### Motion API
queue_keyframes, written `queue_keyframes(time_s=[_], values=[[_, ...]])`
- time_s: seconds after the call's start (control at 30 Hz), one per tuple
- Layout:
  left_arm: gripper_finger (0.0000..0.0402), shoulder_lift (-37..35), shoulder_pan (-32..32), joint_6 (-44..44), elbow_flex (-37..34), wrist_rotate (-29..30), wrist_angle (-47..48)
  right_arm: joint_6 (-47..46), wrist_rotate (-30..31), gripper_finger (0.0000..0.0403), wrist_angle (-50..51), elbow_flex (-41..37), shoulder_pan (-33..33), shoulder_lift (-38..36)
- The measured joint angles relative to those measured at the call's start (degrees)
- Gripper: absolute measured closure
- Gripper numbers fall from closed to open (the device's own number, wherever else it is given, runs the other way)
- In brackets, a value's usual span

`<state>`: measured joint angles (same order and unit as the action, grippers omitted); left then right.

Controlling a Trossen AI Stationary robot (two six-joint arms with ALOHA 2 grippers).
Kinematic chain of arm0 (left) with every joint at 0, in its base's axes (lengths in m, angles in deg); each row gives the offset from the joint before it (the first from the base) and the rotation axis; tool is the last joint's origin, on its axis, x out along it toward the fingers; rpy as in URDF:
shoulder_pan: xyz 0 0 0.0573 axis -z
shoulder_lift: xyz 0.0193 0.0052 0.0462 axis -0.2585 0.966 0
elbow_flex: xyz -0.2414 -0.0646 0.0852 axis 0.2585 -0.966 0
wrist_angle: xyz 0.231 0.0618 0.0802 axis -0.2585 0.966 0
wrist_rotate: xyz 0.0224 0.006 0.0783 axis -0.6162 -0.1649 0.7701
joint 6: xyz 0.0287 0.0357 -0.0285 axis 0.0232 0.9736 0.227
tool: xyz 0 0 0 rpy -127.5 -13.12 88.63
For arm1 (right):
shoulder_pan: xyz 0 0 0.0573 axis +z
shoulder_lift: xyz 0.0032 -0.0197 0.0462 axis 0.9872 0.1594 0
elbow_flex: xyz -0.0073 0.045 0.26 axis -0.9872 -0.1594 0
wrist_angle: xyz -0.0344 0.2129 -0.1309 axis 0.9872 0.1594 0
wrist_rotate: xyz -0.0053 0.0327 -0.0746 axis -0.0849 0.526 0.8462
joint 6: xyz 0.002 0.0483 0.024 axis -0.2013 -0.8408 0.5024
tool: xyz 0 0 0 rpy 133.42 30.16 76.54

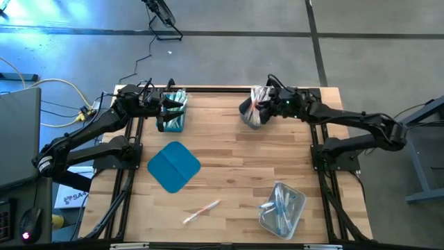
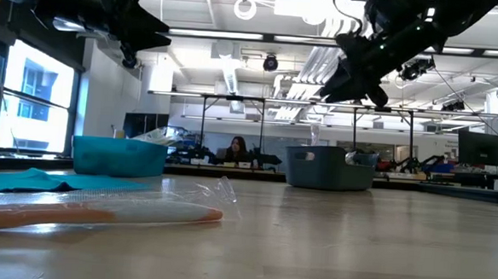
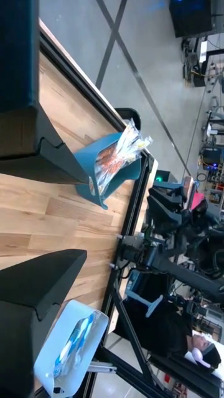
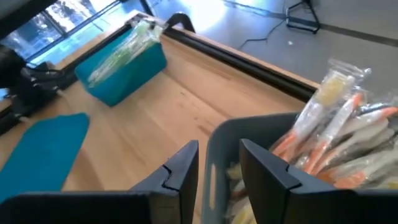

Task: Pick & Place Toothbrushes
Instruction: Put the orange toothbrush into the dark gray bin

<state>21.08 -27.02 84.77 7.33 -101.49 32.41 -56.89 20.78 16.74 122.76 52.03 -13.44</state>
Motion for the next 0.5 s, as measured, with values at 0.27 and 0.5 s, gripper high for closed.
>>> queue_keyframes(time_s=[0.27, 0.5], values=[[0.0223, 0.0, 0.0, -5.5, 0.0, 0.0, 0.0, 0.0, -1.5, 0.0292, -4.0, 0.0, 0.7, 4.6], [0.0223, 0.0, 0.0, -11.4, 0.0, 0.0, -0.4, 0.0, -4.7, 0.0292, -4.8, 0.0, 3.9, 4.7]])
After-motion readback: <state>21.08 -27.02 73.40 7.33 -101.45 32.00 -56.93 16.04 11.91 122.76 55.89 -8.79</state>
